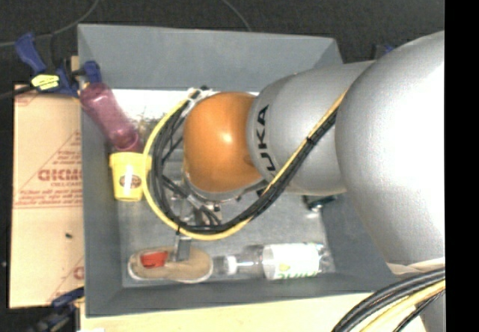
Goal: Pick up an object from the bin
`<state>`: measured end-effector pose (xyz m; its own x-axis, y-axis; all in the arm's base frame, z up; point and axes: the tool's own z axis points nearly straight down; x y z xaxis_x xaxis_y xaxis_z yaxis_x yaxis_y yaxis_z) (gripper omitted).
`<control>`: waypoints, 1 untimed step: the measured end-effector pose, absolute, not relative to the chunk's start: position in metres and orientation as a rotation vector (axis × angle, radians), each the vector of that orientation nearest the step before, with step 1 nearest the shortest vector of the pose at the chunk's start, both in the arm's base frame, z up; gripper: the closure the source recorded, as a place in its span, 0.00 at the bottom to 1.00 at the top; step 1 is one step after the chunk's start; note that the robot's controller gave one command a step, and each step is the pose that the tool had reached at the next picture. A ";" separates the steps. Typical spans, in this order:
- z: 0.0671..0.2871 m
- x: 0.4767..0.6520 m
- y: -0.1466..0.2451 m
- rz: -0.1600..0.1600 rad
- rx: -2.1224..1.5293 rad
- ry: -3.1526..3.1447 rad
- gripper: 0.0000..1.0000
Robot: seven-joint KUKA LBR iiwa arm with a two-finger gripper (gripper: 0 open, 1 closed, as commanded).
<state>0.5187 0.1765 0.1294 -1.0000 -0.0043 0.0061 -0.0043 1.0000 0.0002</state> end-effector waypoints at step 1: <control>0.134 0.521 0.176 -0.003 0.000 -3.143 0.00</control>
Offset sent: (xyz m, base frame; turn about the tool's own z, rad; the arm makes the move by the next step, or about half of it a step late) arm -0.0026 -0.0450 -0.0594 -0.1070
